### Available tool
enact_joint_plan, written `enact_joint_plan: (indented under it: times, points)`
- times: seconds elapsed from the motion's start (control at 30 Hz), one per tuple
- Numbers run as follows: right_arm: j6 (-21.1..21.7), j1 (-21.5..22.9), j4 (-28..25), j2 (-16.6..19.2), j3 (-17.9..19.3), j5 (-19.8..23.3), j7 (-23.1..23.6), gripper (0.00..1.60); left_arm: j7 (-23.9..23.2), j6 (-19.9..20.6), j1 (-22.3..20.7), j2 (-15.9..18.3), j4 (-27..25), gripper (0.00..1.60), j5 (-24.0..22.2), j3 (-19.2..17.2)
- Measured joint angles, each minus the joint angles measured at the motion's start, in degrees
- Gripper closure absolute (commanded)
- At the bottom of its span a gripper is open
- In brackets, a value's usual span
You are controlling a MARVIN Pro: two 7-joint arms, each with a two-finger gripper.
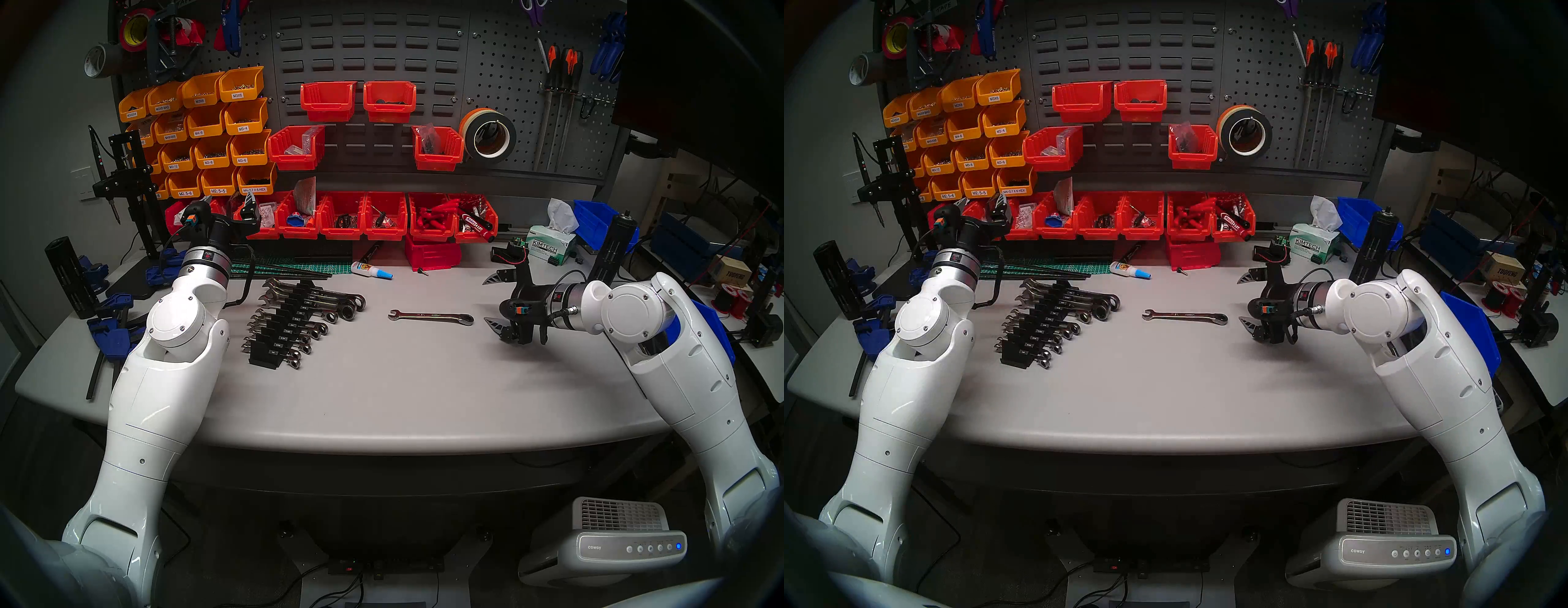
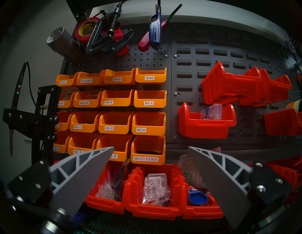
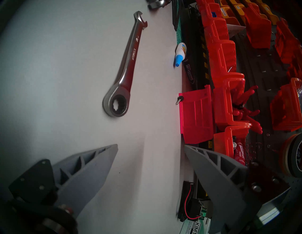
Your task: Put the wrenches on the table into the correct slot in the case
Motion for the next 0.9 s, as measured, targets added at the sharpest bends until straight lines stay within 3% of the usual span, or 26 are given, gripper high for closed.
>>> enact_joint_plan:
  times: [0.4,0.9]
  points:
    - [1.8,-3.3,-4.5,1.3,2.0,3.7,3.0,0.00,0.0,0.0,0.0,0.0,0.0,0.00,0.0,0.0]
    - [2.7,-0.9,-5.4,-0.8,-1.7,2.5,3.4,0.00,0.0,0.0,0.0,0.0,0.0,0.00,0.0,0.0]
